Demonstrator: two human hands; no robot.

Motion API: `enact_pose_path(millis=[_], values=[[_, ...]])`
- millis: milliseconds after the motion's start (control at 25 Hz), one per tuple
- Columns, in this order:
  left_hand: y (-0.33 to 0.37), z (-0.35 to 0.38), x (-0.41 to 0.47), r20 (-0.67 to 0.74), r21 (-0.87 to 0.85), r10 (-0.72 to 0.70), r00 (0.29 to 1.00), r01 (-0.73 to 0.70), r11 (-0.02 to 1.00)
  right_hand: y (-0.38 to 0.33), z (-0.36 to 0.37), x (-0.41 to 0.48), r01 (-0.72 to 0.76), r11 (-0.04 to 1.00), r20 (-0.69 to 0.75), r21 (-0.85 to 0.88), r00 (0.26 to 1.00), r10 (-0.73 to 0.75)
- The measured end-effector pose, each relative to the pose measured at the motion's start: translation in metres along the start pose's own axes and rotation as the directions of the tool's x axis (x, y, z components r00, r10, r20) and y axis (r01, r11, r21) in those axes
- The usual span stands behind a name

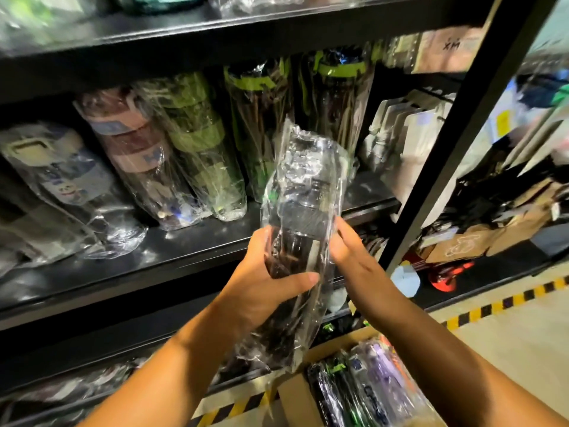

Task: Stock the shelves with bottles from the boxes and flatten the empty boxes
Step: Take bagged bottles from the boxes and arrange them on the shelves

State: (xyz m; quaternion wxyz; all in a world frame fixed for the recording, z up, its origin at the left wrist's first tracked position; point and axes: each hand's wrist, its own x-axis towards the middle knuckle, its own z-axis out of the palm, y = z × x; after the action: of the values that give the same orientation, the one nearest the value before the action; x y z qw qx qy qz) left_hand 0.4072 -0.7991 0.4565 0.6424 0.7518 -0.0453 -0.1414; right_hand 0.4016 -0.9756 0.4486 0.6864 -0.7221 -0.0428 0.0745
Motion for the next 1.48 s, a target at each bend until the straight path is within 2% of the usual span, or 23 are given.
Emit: enact_pose_path(millis=[80,200,320,400,480,560,640,760,920,1200,1320,1400,1480], values=[[0.002,0.009,0.009,0.04,0.149,0.051,0.998,-0.056,0.987,-0.002,-0.003,-0.004,0.036,0.997,0.028,0.066,0.999,-0.038],[0.012,0.018,0.022,0.172,0.209,0.045,0.984,-0.081,0.975,-0.005,-0.016,0.008,0.055,0.992,-0.188,0.113,0.982,-0.033],[0.021,0.012,0.034,0.225,0.339,0.059,0.972,-0.136,0.931,-0.015,-0.032,0.018,0.114,0.993,-0.34,-0.008,0.934,-0.11],[0.016,-0.006,0.047,0.16,0.56,0.147,0.976,-0.213,0.801,-0.027,-0.04,0.024,0.155,0.983,-0.438,-0.096,0.88,-0.182],[-0.001,-0.031,0.062,0.118,0.787,0.293,0.949,-0.269,0.555,-0.038,-0.043,0.033,0.208,0.963,-0.518,-0.169,0.813,-0.267],[-0.021,-0.05,0.076,0.142,0.874,0.306,0.941,-0.264,0.408,-0.042,-0.044,0.043,0.224,0.946,-0.59,-0.235,0.74,-0.322],[-0.037,-0.06,0.082,0.158,0.915,0.294,0.943,-0.252,0.314,-0.042,-0.044,0.053,0.217,0.944,-0.652,-0.248,0.684,-0.328],[-0.046,-0.061,0.082,0.176,0.943,0.37,0.912,-0.264,0.201,-0.037,-0.045,0.068,0.217,0.942,-0.727,-0.257,0.598,-0.336],[-0.051,-0.061,0.084,0.17,0.946,0.394,0.903,-0.261,0.191,-0.029,-0.049,0.089,0.182,0.939,-0.777,-0.292,0.528,-0.344],[-0.054,-0.059,0.086,0.172,0.945,0.379,0.909,-0.26,0.197,-0.027,-0.044,0.114,0.211,0.936,-0.81,-0.281,0.471,-0.349],[-0.057,-0.06,0.088,0.174,0.944,0.386,0.906,-0.265,0.196,-0.004,-0.042,0.106,0.152,0.956,-0.777,-0.25,0.558,-0.291],[-0.058,-0.06,0.088,0.18,0.942,0.393,0.902,-0.273,0.195,0.016,-0.04,0.094,0.093,0.952,-0.724,-0.293,0.628,-0.284],[-0.059,-0.06,0.089,0.197,0.941,0.418,0.887,-0.29,0.172,0.031,-0.042,0.089,0.048,0.938,-0.701,-0.343,0.652,-0.29]])
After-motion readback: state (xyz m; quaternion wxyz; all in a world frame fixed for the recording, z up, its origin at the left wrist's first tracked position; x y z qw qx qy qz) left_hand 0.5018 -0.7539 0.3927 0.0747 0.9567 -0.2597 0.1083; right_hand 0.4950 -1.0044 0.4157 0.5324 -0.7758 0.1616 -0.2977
